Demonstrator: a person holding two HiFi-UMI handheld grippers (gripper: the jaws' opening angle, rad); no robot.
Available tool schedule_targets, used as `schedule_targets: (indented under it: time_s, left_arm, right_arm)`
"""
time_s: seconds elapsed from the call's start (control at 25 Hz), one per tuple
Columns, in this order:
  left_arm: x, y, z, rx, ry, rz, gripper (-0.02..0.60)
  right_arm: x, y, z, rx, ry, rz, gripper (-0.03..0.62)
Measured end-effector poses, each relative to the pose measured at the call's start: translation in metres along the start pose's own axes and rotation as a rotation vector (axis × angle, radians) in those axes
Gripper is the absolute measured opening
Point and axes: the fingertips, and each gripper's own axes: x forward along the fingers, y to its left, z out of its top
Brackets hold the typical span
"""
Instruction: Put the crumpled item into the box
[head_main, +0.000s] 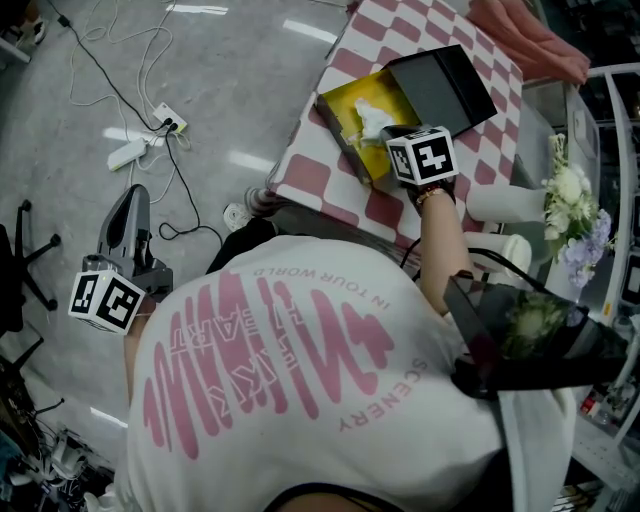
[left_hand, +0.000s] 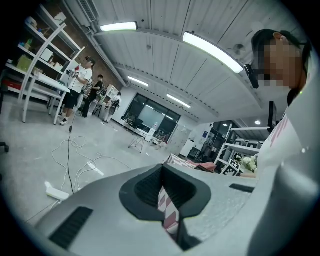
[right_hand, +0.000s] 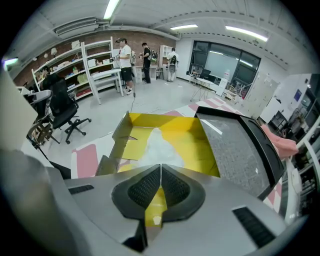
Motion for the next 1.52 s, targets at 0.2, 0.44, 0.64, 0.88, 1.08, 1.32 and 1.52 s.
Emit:
schedule_targets:
  time_s: [0.2,0.44,0.64,0.88,1.08,1.32,1.52]
  left_arm:
    - [-0.005,0.001,-0.003,0.003,-0.011,0.004,0.008]
    - [-0.01,0.001,-0.009,-0.004,-0.007,0.011,0.008]
    - [-0.014,0.0,-0.007,0.003,-0.013,0.018,0.008]
    - [-0.019,-0.001,-0.011,0.001,-0.013,0.027,0.008]
    - [-0.025,0.002,-0.011,0.005,-0.024,0.043,0.008]
    - [-0.034,0.001,-0.008,0.014,-0.04,0.055,0.008]
    - [-0.049,-0.005,-0.011,0.02,-0.053,0.068,0.008]
  right_arm:
    - [0.001,0.001,-0.002,-0.004,0.002,-0.007,0.008]
    - [0.0,0.003,-0.003,-0.004,0.011,-0.002,0.008]
    - [-0.001,0.004,-0.003,-0.004,0.009,0.002,0.008]
    - [-0.002,0.007,-0.004,-0.009,0.007,0.009,0.008]
    - [-0.002,0.008,-0.004,-0.006,0.002,0.011,0.008]
    - [-0.004,0.01,-0.005,-0.013,-0.001,0.013,0.01]
    - [-0.01,0.011,-0.01,-0.006,-0.013,0.008,0.1]
